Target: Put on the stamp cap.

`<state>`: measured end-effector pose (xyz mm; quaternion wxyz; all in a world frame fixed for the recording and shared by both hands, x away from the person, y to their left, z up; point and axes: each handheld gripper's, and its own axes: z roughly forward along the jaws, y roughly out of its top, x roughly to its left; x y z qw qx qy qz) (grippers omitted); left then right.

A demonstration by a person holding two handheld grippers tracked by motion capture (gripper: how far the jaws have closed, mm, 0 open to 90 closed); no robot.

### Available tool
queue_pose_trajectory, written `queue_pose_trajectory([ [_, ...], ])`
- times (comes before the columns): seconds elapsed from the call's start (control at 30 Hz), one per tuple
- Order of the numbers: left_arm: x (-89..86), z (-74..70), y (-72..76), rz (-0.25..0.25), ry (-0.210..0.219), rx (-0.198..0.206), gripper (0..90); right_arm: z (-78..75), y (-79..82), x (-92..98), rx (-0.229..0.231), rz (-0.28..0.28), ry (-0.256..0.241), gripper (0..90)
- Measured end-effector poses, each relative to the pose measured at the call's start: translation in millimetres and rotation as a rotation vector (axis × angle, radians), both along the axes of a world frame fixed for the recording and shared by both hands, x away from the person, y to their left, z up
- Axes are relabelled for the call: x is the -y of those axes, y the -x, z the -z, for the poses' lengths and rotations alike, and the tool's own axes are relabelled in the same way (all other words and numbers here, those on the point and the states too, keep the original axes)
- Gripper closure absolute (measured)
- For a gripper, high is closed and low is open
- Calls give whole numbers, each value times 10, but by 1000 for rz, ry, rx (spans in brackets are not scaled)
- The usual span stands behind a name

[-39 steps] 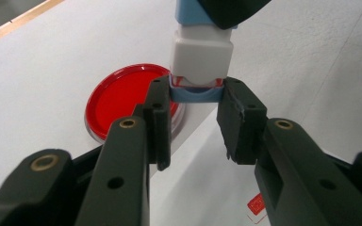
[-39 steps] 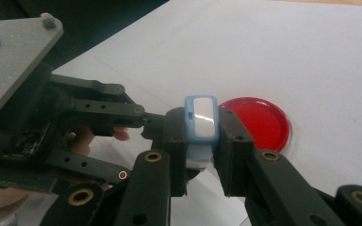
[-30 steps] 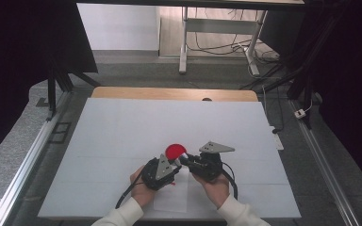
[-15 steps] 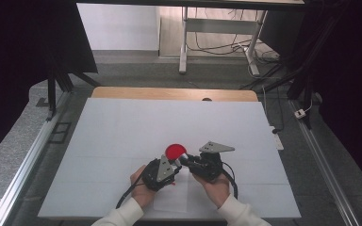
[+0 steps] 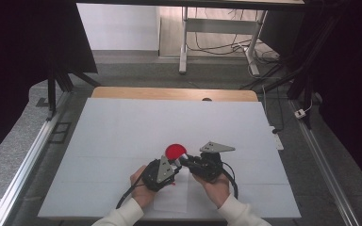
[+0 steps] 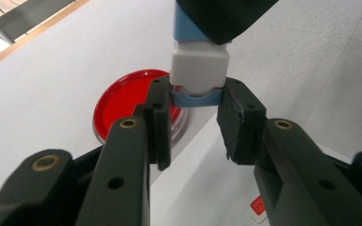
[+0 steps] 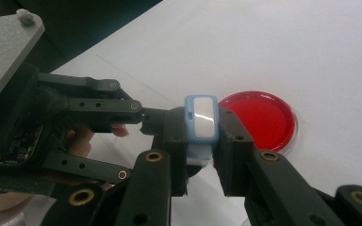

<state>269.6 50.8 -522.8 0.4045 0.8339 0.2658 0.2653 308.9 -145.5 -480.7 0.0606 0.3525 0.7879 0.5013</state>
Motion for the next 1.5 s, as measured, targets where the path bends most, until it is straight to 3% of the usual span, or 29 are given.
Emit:
queue_pose_trajectory([
  [0.33,3,9,-2,2,4,-12,657,7,-17,6,-13,-10,10,751],
  [0.5,34,12,19,8,-27,11,656,-3,-77,33,-64,-30,7,751],
  [0.7,36,13,19,8,-27,6,656,-6,-81,24,-59,-39,30,751],
  [0.83,33,12,20,10,-18,8,656,-13,-79,28,-60,-39,28,751],
  [0.9,24,14,0,16,-1,-13,654,-18,-80,32,-63,-38,23,750],
  [1.17,-5,18,-9,13,26,-17,651,-20,-63,36,-31,-35,5,750],
  [1.5,-12,26,-22,7,35,-28,634,-20,-52,32,-12,-36,0,750],
])
